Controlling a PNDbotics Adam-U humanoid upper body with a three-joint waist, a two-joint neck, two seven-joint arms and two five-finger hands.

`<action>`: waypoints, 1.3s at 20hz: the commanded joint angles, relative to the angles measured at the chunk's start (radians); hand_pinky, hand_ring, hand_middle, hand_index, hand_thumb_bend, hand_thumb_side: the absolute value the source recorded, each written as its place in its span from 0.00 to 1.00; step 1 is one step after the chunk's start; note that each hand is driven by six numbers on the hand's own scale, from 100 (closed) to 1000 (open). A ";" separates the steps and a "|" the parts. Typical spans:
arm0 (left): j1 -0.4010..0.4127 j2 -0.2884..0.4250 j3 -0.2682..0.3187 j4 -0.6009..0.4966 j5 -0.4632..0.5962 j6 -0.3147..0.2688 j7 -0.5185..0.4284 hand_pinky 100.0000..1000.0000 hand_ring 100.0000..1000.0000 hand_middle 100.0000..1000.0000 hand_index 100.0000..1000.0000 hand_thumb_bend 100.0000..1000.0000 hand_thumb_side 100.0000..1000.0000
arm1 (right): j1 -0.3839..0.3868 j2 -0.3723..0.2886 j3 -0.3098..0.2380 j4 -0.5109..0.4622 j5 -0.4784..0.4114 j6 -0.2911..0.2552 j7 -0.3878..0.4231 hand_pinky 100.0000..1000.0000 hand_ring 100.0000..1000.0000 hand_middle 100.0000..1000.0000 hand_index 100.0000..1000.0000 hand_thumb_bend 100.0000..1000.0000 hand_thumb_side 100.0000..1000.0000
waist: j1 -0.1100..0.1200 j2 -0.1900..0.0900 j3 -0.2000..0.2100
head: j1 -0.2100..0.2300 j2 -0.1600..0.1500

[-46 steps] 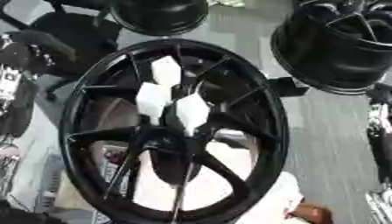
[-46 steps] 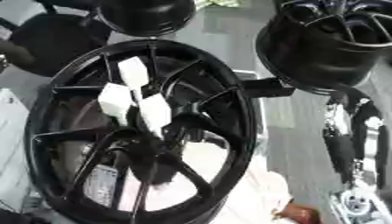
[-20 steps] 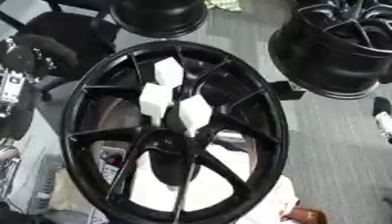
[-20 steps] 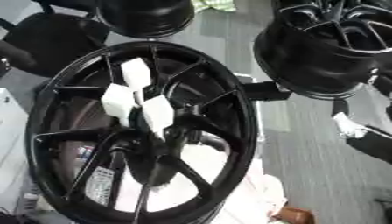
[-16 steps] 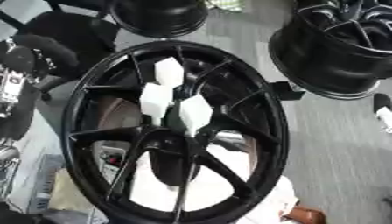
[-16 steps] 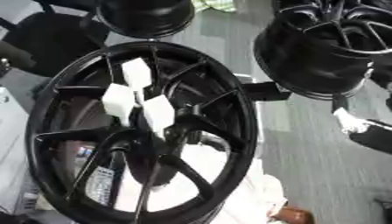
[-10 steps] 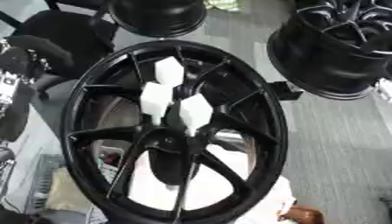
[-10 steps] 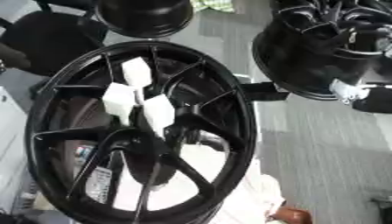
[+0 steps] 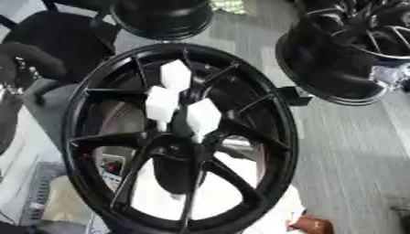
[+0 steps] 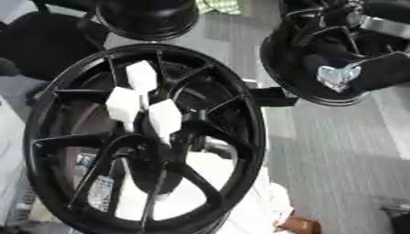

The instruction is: Pull the pin out of the wheel hub.

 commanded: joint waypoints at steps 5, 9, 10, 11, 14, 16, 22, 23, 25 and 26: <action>-0.013 0.015 -0.005 -0.017 0.008 0.007 -0.007 0.68 0.65 0.55 0.67 0.00 0.53 | -0.146 0.027 0.067 -0.009 -0.013 0.013 0.154 0.89 0.85 0.72 0.79 0.00 0.56 | 0.005 -0.020 0.006 | -0.026 -0.010; -0.014 0.009 0.007 -0.017 0.010 0.031 0.010 0.68 0.65 0.56 0.67 0.00 0.54 | -0.248 0.096 0.143 -0.009 -0.005 0.025 0.232 0.89 0.85 0.72 0.78 0.00 0.56 | 0.006 -0.025 0.014 | -0.050 0.003; -0.015 0.007 0.012 -0.017 0.012 0.038 0.020 0.68 0.65 0.56 0.67 0.00 0.54 | -0.266 0.110 0.158 -0.009 -0.004 0.028 0.249 0.89 0.85 0.72 0.78 0.00 0.57 | 0.006 -0.025 0.015 | -0.055 0.005; -0.016 0.004 0.019 -0.017 0.016 0.045 0.032 0.68 0.65 0.56 0.67 0.00 0.55 | -0.283 0.125 0.173 -0.009 -0.004 0.029 0.269 0.89 0.85 0.72 0.78 0.00 0.56 | 0.006 -0.025 0.018 | -0.061 0.006; -0.020 -0.002 0.043 -0.017 0.026 0.065 0.081 0.68 0.65 0.55 0.67 0.00 0.55 | -0.315 0.163 0.207 -0.009 -0.007 0.026 0.322 0.89 0.86 0.72 0.78 0.00 0.56 | 0.005 -0.025 0.024 | -0.076 0.006; -0.024 -0.006 0.057 -0.017 0.030 0.070 0.111 0.68 0.65 0.55 0.67 0.00 0.56 | -0.328 0.184 0.224 -0.009 -0.008 0.023 0.352 0.89 0.87 0.73 0.79 0.01 0.57 | 0.004 -0.024 0.030 | -0.086 0.007; -0.034 -0.015 0.094 -0.017 0.028 0.062 0.164 0.68 0.65 0.55 0.67 0.00 0.56 | -0.371 0.239 0.259 -0.009 -0.007 0.033 0.395 0.89 0.87 0.73 0.80 0.00 0.58 | 0.000 -0.019 0.042 | -0.110 0.007; -0.035 -0.016 0.098 -0.017 0.027 0.061 0.169 0.68 0.65 0.55 0.67 0.00 0.56 | -0.379 0.248 0.263 -0.009 -0.007 0.039 0.396 0.89 0.87 0.73 0.80 0.00 0.57 | -0.001 -0.018 0.044 | -0.114 0.007; -0.038 -0.019 0.103 -0.017 0.026 0.060 0.176 0.68 0.65 0.55 0.66 0.00 0.56 | -0.397 0.266 0.271 -0.009 -0.005 0.054 0.395 0.89 0.87 0.73 0.80 0.00 0.57 | -0.002 -0.017 0.048 | -0.122 0.007; -0.039 -0.020 0.105 -0.017 0.026 0.060 0.180 0.68 0.65 0.55 0.66 0.00 0.56 | -0.405 0.275 0.274 -0.009 -0.003 0.061 0.394 0.89 0.87 0.73 0.80 0.00 0.57 | -0.002 -0.016 0.050 | -0.126 0.007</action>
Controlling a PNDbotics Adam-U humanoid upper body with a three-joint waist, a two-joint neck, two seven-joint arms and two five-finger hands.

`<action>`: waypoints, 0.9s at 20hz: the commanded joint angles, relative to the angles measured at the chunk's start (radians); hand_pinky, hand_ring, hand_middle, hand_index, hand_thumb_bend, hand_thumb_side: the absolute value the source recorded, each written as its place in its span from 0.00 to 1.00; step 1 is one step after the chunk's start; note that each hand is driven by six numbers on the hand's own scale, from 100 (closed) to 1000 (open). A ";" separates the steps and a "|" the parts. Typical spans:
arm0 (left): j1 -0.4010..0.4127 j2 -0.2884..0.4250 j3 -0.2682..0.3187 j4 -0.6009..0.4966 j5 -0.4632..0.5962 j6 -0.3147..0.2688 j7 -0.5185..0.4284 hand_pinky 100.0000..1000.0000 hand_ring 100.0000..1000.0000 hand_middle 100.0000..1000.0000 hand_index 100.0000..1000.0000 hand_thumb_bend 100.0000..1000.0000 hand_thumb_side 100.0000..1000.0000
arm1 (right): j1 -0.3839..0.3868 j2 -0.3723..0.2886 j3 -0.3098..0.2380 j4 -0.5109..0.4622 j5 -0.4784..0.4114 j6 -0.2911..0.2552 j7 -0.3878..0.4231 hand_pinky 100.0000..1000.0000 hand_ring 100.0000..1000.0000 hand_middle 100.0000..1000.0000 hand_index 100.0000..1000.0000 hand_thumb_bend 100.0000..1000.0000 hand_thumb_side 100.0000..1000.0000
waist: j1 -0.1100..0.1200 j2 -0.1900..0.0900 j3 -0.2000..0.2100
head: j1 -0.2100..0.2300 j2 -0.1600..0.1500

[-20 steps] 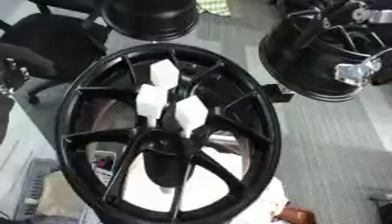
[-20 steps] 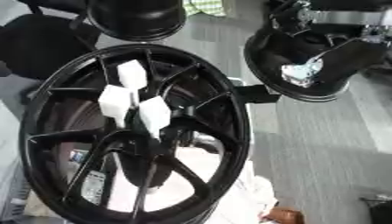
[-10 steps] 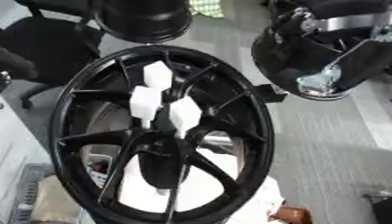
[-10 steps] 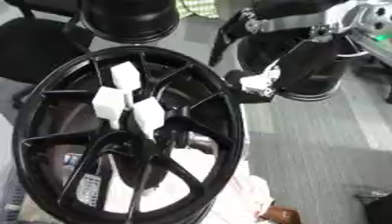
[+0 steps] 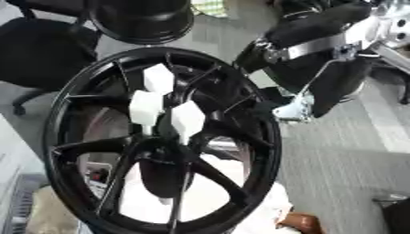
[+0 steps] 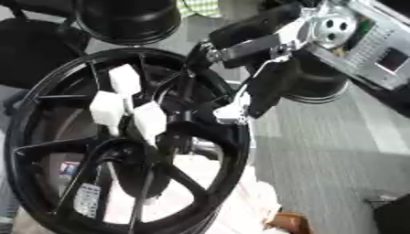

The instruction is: Pull the pin out of the wheel hub.

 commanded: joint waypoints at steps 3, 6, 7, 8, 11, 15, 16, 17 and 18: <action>-0.019 0.001 0.018 -0.017 0.000 0.000 0.017 0.68 0.65 0.55 0.66 0.00 0.56 | -0.042 0.023 0.004 -0.006 0.012 0.042 -0.005 0.89 0.87 0.73 0.81 0.00 0.57 | 0.004 -0.012 0.007 | -0.020 0.005; -0.029 -0.007 0.026 -0.017 0.006 0.001 0.024 0.68 0.65 0.55 0.66 0.00 0.57 | -0.049 0.041 0.009 -0.006 0.019 0.069 -0.013 0.89 0.87 0.73 0.81 0.00 0.57 | 0.002 -0.015 0.017 | -0.026 0.005; -0.032 -0.010 0.029 -0.017 0.008 0.001 0.028 0.68 0.65 0.55 0.66 0.00 0.57 | -0.051 0.047 0.009 -0.006 0.021 0.076 -0.017 0.89 0.87 0.73 0.81 0.00 0.56 | 0.002 -0.016 0.020 | -0.028 0.005; -0.034 -0.013 0.033 -0.017 0.011 0.001 0.033 0.68 0.65 0.55 0.66 0.00 0.57 | -0.053 0.053 0.010 -0.006 0.022 0.085 -0.020 0.89 0.87 0.73 0.81 0.00 0.57 | 0.002 -0.016 0.023 | -0.031 0.005; -0.040 -0.020 0.041 -0.017 0.015 0.001 0.043 0.68 0.65 0.55 0.66 0.00 0.57 | -0.056 0.067 0.010 -0.006 0.032 0.105 -0.024 0.89 0.87 0.73 0.82 0.01 0.56 | 0.001 -0.016 0.030 | -0.038 0.005; -0.045 -0.026 0.047 -0.017 0.019 0.001 0.052 0.68 0.65 0.55 0.66 0.00 0.58 | -0.052 0.080 0.010 -0.006 0.051 0.125 -0.019 0.89 0.88 0.74 0.83 0.05 0.54 | -0.002 -0.015 0.038 | -0.037 0.005; -0.046 -0.027 0.048 -0.017 0.019 0.002 0.053 0.68 0.65 0.55 0.66 0.00 0.58 | -0.052 0.083 0.009 -0.006 0.053 0.131 -0.017 0.89 0.88 0.74 0.83 0.05 0.53 | -0.002 -0.015 0.039 | -0.036 0.005; -0.046 -0.028 0.048 -0.017 0.019 0.002 0.054 0.68 0.65 0.55 0.66 0.00 0.58 | -0.052 0.086 0.009 -0.006 0.051 0.137 -0.015 0.89 0.89 0.74 0.83 0.06 0.51 | -0.003 -0.014 0.040 | -0.036 0.005; -0.047 -0.028 0.047 -0.017 0.019 0.003 0.054 0.68 0.65 0.55 0.66 0.00 0.58 | -0.053 0.090 0.007 -0.006 0.048 0.142 -0.015 0.89 0.89 0.74 0.83 0.08 0.49 | -0.004 -0.014 0.042 | -0.036 0.005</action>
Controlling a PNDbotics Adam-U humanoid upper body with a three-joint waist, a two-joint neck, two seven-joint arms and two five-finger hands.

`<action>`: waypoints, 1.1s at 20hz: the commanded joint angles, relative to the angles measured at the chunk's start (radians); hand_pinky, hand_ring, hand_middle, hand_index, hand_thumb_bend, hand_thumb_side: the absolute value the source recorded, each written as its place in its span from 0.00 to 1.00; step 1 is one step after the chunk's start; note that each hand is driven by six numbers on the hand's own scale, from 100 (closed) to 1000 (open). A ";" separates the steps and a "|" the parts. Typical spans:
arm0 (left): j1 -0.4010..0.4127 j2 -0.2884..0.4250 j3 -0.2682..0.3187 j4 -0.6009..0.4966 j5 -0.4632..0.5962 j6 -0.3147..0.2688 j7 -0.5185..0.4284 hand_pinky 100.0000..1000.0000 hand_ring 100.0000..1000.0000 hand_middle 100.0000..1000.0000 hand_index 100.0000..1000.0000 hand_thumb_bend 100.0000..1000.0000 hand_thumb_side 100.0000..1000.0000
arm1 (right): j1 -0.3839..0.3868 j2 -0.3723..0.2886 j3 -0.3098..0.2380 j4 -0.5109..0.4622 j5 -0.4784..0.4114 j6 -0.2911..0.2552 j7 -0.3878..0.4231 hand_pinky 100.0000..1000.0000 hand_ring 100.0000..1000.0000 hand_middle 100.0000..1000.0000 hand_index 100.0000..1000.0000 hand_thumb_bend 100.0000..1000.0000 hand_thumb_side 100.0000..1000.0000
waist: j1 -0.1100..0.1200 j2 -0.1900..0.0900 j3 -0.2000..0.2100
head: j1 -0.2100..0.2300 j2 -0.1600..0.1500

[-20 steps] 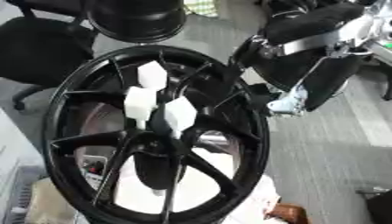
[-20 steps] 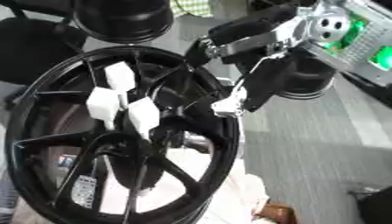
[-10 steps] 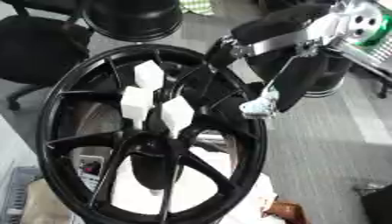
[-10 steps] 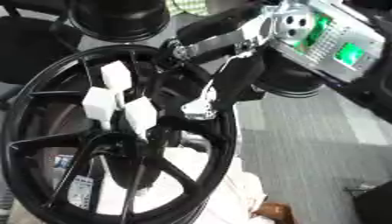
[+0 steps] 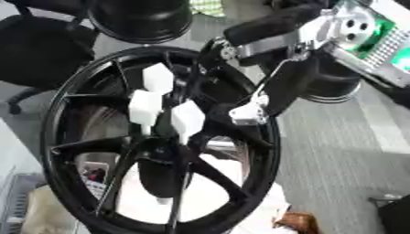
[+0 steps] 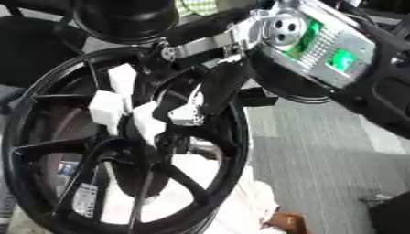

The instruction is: Pull the pin out of the wheel hub.

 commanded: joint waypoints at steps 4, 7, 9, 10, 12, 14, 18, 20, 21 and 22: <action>-0.021 0.005 0.010 -0.017 0.007 0.002 0.006 0.68 0.65 0.55 0.66 0.00 0.58 | -0.011 0.001 -0.011 -0.006 -0.012 0.028 0.010 0.89 0.90 0.74 0.83 0.15 0.38 | 0.003 -0.010 0.006 | -0.003 0.005; -0.022 0.005 0.009 -0.017 0.006 0.003 0.005 0.68 0.64 0.55 0.66 0.00 0.58 | -0.006 0.006 -0.010 -0.006 -0.002 0.029 0.022 0.90 0.91 0.75 0.83 0.22 0.30 | 0.000 -0.009 0.009 | -0.004 0.005; -0.024 0.005 0.007 -0.017 0.007 0.004 0.004 0.68 0.64 0.55 0.66 0.00 0.58 | -0.002 0.008 -0.012 -0.006 0.020 0.025 0.020 0.90 0.91 0.75 0.83 0.25 0.28 | -0.003 -0.007 0.011 | -0.005 0.005; -0.026 0.006 0.005 -0.017 0.007 0.005 0.002 0.68 0.64 0.55 0.66 0.00 0.58 | 0.000 0.010 -0.013 -0.006 0.031 0.025 0.014 0.90 0.91 0.75 0.83 0.25 0.27 | -0.004 -0.006 0.013 | -0.007 0.005; -0.028 0.005 0.003 -0.017 0.006 0.004 -0.001 0.68 0.64 0.55 0.66 0.00 0.58 | 0.003 0.014 -0.015 -0.006 0.051 0.030 -0.002 0.90 0.91 0.75 0.83 0.26 0.25 | -0.006 -0.004 0.016 | -0.009 0.005; -0.032 0.004 0.004 -0.017 0.006 0.004 -0.001 0.68 0.64 0.55 0.66 0.00 0.58 | 0.006 0.017 -0.016 -0.006 0.073 0.041 -0.022 0.91 0.91 0.75 0.83 0.28 0.24 | -0.007 0.000 0.020 | -0.013 0.005; -0.041 0.001 0.004 -0.017 0.006 0.003 0.000 0.68 0.64 0.55 0.66 0.00 0.58 | 0.019 0.023 -0.019 -0.006 0.113 0.065 -0.056 0.91 0.91 0.75 0.84 0.28 0.23 | -0.011 0.007 0.029 | -0.021 0.005; -0.044 0.000 0.003 -0.017 0.005 0.003 -0.002 0.68 0.64 0.55 0.66 0.00 0.58 | 0.027 0.025 -0.023 -0.006 0.130 0.075 -0.070 0.91 0.92 0.75 0.84 0.28 0.23 | -0.012 0.009 0.031 | -0.022 0.005; -0.045 0.000 0.002 -0.017 0.003 0.003 -0.002 0.68 0.64 0.55 0.66 0.00 0.58 | 0.030 0.025 -0.025 -0.006 0.139 0.079 -0.078 0.91 0.92 0.75 0.84 0.28 0.23 | -0.013 0.010 0.032 | -0.022 0.005; -0.046 0.000 0.002 -0.017 0.003 0.003 -0.002 0.68 0.64 0.55 0.66 0.00 0.58 | 0.032 0.026 -0.027 -0.006 0.147 0.083 -0.087 0.91 0.92 0.75 0.84 0.28 0.22 | -0.013 0.012 0.034 | -0.024 0.005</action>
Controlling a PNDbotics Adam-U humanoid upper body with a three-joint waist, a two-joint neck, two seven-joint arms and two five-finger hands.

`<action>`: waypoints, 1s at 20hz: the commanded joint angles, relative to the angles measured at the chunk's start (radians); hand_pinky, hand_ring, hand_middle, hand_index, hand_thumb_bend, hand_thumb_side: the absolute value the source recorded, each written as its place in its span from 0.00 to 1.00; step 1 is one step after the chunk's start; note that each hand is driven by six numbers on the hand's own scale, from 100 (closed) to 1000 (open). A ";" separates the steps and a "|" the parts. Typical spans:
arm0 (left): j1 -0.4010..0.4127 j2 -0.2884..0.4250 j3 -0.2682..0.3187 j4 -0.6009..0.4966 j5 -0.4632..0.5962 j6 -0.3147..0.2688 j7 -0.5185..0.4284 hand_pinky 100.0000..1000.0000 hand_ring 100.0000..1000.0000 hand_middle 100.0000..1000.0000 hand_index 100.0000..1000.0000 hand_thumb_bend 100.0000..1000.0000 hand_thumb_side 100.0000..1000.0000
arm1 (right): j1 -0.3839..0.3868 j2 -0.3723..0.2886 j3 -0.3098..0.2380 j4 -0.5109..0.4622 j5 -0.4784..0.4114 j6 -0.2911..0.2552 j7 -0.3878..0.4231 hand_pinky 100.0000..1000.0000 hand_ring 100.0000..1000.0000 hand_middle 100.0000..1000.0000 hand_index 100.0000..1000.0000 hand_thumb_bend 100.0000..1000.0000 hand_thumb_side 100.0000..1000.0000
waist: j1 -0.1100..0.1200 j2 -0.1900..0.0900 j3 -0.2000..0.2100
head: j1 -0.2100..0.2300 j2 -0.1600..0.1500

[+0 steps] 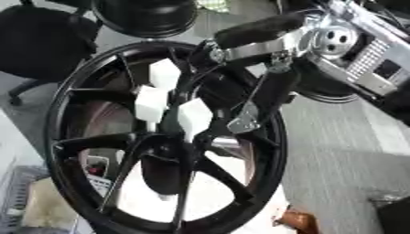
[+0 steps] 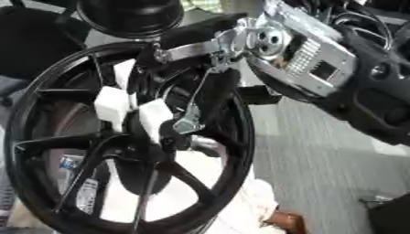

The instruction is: Pull the pin out of the wheel hub.

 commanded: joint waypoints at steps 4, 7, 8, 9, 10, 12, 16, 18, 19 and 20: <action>-0.023 0.008 -0.006 -0.017 -0.002 -0.004 -0.009 0.68 0.64 0.55 0.66 0.00 0.58 | 0.006 -0.015 -0.023 -0.006 0.045 0.023 -0.038 0.91 0.92 0.76 0.84 0.26 0.25 | 0.005 -0.002 0.008 | -0.009 0.005; -0.029 0.007 -0.008 -0.017 -0.003 -0.005 -0.013 0.68 0.64 0.55 0.66 0.00 0.58 | 0.022 -0.016 -0.023 -0.006 0.054 0.038 -0.049 0.91 0.92 0.76 0.84 0.24 0.27 | 0.001 0.008 0.014 | -0.007 0.005; -0.031 0.007 -0.008 -0.017 -0.004 -0.005 -0.014 0.68 0.64 0.55 0.66 0.00 0.58 | 0.027 -0.017 -0.022 -0.006 0.055 0.041 -0.052 0.91 0.92 0.76 0.84 0.22 0.29 | 0.000 0.011 0.015 | -0.005 0.005; -0.032 0.007 -0.009 -0.017 -0.004 -0.005 -0.015 0.68 0.64 0.55 0.66 0.00 0.58 | 0.032 -0.017 -0.020 -0.006 0.054 0.043 -0.055 0.91 0.92 0.75 0.83 0.22 0.29 | -0.001 0.014 0.016 | -0.003 0.005; -0.034 0.008 -0.009 -0.017 -0.005 -0.005 -0.016 0.68 0.64 0.55 0.66 0.00 0.58 | 0.037 -0.017 -0.018 -0.006 0.053 0.044 -0.057 0.91 0.92 0.75 0.84 0.21 0.30 | -0.003 0.017 0.018 | -0.001 0.005; -0.038 0.008 -0.010 -0.017 -0.006 -0.006 -0.018 0.68 0.64 0.55 0.66 0.00 0.58 | 0.045 -0.017 -0.015 -0.006 0.053 0.048 -0.060 0.91 0.92 0.75 0.83 0.21 0.31 | -0.005 0.022 0.022 | 0.001 0.005; -0.047 0.005 -0.010 -0.017 -0.005 -0.007 -0.019 0.68 0.64 0.55 0.66 0.00 0.58 | 0.064 -0.016 -0.014 -0.006 0.061 0.060 -0.066 0.91 0.92 0.75 0.83 0.20 0.32 | -0.009 0.030 0.030 | 0.003 0.005; -0.050 0.005 -0.011 -0.017 -0.004 -0.007 -0.020 0.68 0.64 0.55 0.66 0.00 0.58 | 0.074 -0.015 -0.014 -0.006 0.064 0.065 -0.069 0.91 0.92 0.75 0.83 0.19 0.32 | -0.010 0.033 0.033 | 0.003 0.005; -0.052 0.004 -0.012 -0.017 -0.004 -0.007 -0.021 0.68 0.64 0.55 0.66 0.00 0.58 | 0.079 -0.014 -0.014 -0.006 0.065 0.068 -0.072 0.91 0.92 0.75 0.83 0.19 0.32 | -0.011 0.035 0.035 | 0.003 0.005; -0.053 0.004 -0.013 -0.017 -0.004 -0.007 -0.022 0.68 0.64 0.55 0.66 0.00 0.58 | 0.083 -0.014 -0.014 -0.006 0.066 0.071 -0.073 0.91 0.92 0.75 0.83 0.19 0.32 | -0.012 0.037 0.037 | 0.002 0.005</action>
